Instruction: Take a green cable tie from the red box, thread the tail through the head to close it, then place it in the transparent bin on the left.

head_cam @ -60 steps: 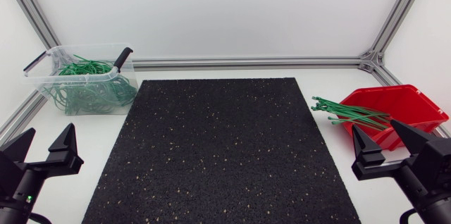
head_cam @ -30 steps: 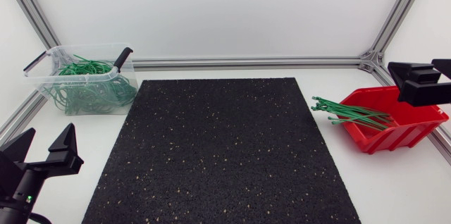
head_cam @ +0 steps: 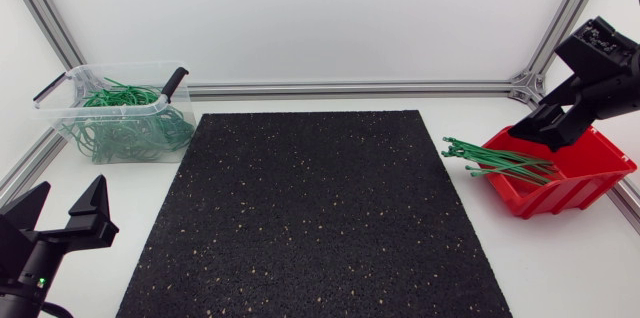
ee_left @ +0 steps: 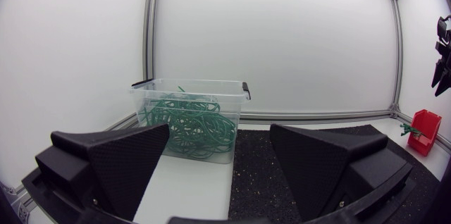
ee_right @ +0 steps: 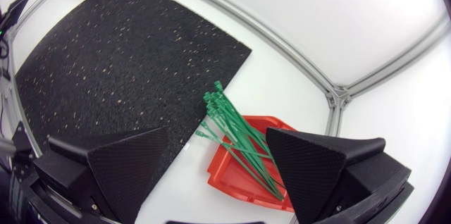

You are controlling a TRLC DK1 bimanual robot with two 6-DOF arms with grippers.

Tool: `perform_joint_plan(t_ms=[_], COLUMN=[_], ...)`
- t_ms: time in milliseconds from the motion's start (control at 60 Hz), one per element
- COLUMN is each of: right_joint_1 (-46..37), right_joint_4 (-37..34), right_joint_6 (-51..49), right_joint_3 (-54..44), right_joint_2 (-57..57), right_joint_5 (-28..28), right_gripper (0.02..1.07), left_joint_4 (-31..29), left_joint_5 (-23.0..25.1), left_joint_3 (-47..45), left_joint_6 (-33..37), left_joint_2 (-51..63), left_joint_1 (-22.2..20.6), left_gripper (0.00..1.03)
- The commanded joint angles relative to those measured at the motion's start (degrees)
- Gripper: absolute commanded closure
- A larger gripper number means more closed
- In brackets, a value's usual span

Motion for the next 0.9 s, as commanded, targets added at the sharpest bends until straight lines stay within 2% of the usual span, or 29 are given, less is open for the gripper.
perform_joint_plan(t_ms=[0, 150, 200, 367, 450, 600, 800, 883], right_joint_1=[-0.7, -1.7, -1.8, -2.7, -3.8, -5.3, -5.7, -5.5], right_joint_4=[-4.3, -4.2, -2.3, 5.2, 10.3, 9.6, 11.8, 14.4], right_joint_6=[-7.8, -16.2, -17.7, -25.5, -28.7, -31.2, -33.7, -33.7], right_joint_3=[3.7, 2.1, 0.8, -5.4, -8.1, -7.7, -9.5, -10.5], right_joint_2=[4.3, 7.9, 9.0, 12.9, 13.9, 18.3, 19.7, 20.4], right_joint_5=[-1.6, -1.3, -1.0, 2.7, 2.8, 2.6, 1.5, 1.6], right_gripper=[0.06, 0.08, 0.12, 0.12, 0.22, 0.23, 0.49, 0.53], left_joint_4=[-0.5, -0.6, -0.6, -0.6, -0.6, -0.6, -0.6, -0.6], left_joint_5=[0.2, 0.3, 0.3, 0.3, 0.3, 0.3, 0.5, 0.5], left_joint_3=[-2.5, -2.5, -2.5, -2.4, -2.5, -2.5, -2.5, -2.4], left_joint_6=[-1.3, -1.3, -1.3, -1.3, -1.3, -1.3, -1.3, -1.3], left_joint_2=[-0.1, 0.1, 0.4, 1.0, 1.3, 1.7, 2.1, 2.1], left_joint_1=[-0.4, -0.3, -0.2, -0.1, -0.1, -0.1, -0.1, 0.0], left_gripper=[0.04, 0.04, 0.04, 0.04, 0.04, 0.04, 0.04, 0.04])
